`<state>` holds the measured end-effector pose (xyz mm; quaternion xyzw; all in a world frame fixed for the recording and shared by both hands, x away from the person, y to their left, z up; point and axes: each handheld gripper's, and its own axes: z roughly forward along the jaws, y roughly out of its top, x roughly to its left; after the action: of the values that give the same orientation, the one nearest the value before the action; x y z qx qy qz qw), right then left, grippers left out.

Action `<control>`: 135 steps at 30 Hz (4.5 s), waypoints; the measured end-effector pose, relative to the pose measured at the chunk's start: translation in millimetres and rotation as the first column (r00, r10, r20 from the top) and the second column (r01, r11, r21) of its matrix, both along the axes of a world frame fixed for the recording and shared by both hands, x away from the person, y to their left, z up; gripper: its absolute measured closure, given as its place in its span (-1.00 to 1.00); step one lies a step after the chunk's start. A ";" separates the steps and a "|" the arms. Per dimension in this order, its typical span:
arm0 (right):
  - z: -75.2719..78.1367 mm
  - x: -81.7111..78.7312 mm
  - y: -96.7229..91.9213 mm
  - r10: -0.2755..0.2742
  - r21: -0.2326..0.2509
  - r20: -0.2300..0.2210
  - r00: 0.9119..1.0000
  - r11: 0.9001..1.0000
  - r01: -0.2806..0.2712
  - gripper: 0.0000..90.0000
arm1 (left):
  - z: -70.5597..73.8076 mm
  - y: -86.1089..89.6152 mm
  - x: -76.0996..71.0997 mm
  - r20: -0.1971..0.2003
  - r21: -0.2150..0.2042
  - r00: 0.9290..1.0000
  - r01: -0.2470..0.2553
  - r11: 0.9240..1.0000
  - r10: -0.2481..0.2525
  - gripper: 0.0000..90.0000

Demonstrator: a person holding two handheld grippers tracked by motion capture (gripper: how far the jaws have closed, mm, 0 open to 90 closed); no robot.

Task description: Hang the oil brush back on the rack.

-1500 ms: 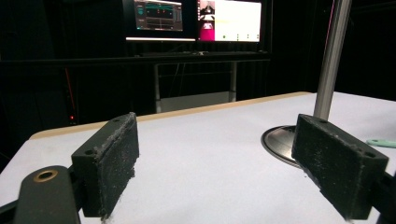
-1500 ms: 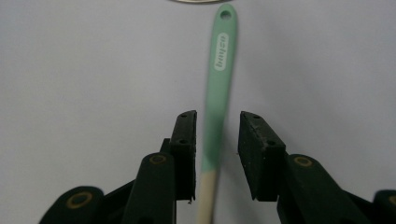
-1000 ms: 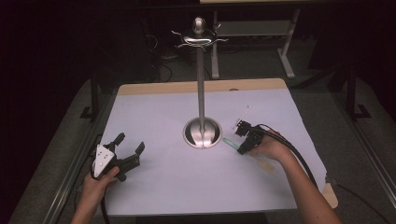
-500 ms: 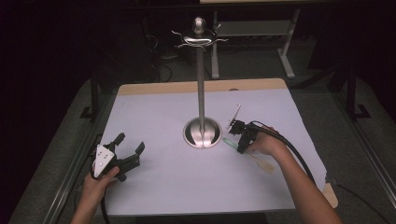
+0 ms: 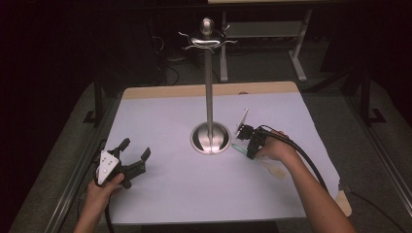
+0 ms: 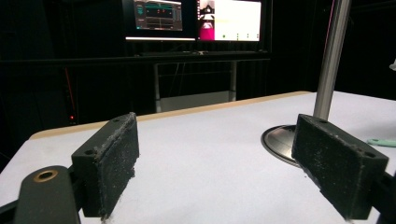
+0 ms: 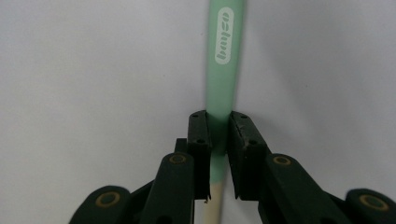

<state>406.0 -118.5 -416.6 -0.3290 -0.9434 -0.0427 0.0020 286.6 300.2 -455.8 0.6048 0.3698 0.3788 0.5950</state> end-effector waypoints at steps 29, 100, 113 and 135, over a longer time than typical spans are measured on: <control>37.7 -15.8 -53.3 -0.123 0.400 0.168 0.978 0.915 0.047 0.77 | 0.0 -0.1 0.3 0.001 -0.003 1.000 0.001 1.000 -0.001 -0.68; 198.8 -31.1 -74.0 -0.279 0.755 0.503 0.818 0.603 -0.258 0.77 | 0.1 -0.6 0.6 0.001 -0.005 1.000 0.000 1.000 0.000 -0.68; 227.1 -24.5 -58.6 -0.254 0.744 0.536 0.805 0.592 -0.309 0.77 | 0.2 -0.3 0.5 0.001 -0.004 1.000 0.001 1.000 -0.001 -0.68; 228.8 -13.2 -47.9 -0.227 0.739 0.522 0.822 0.603 -0.302 0.77 | 0.2 -0.3 0.4 0.002 -0.007 1.000 0.000 1.000 0.000 -0.68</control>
<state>392.8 -166.5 -187.8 -0.2431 -0.7855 -0.5538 -0.1312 287.0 299.9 -455.6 0.6026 0.3703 0.3780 0.5974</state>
